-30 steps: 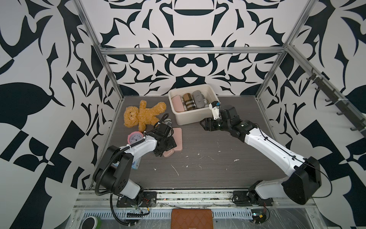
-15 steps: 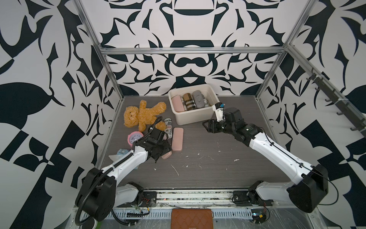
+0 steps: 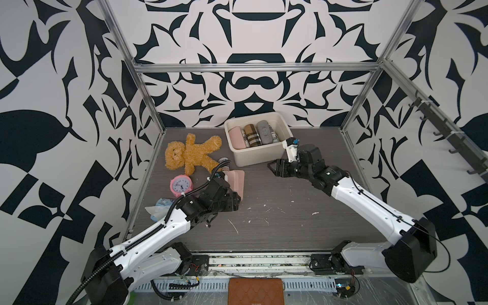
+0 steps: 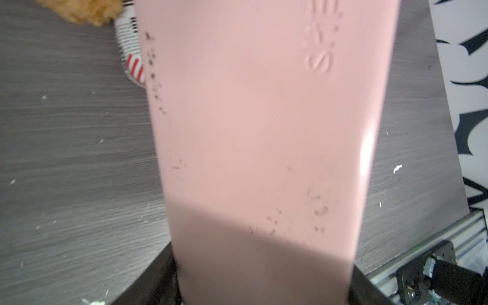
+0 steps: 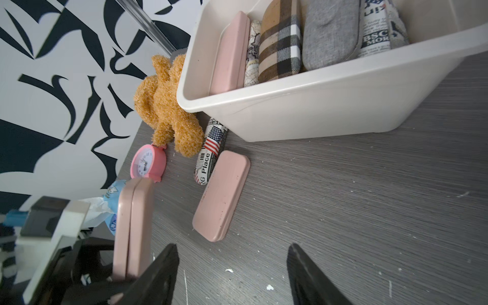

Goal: Put the glasses cases into the storage boxes
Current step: Pick up the glasses case at the center of the board.

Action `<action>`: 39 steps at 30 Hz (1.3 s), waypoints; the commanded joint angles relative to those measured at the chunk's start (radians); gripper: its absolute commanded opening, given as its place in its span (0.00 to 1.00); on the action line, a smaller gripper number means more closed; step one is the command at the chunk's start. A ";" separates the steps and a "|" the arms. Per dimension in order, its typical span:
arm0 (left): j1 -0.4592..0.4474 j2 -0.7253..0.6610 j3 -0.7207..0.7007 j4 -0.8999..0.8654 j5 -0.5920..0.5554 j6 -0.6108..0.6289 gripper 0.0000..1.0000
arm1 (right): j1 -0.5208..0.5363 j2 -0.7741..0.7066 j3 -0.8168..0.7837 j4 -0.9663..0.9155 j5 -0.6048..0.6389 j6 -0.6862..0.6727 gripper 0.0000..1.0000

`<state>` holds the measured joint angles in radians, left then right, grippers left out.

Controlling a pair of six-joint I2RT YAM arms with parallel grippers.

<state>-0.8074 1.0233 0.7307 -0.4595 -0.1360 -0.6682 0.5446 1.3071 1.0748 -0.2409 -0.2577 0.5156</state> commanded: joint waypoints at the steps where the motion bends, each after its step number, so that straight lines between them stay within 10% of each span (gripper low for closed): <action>1: -0.034 0.030 0.046 0.118 -0.032 0.102 0.58 | 0.008 0.009 0.008 0.135 -0.084 0.091 0.71; 15: -0.078 0.093 0.107 0.202 -0.063 0.150 0.60 | 0.120 0.152 0.008 0.340 -0.191 0.234 0.69; 21: -0.078 0.113 0.124 0.199 -0.066 0.144 0.61 | 0.143 0.197 0.007 0.365 -0.229 0.247 0.41; 26: -0.078 0.120 0.149 0.186 -0.074 0.156 0.89 | 0.139 0.172 0.008 0.375 -0.190 0.239 0.04; 39: -0.059 -0.143 0.102 -0.010 -0.304 0.119 0.99 | -0.225 0.309 0.327 0.498 -0.105 0.315 0.00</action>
<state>-0.8738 0.9047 0.8494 -0.4000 -0.3862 -0.5293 0.3607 1.5703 1.3102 0.1005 -0.3660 0.7704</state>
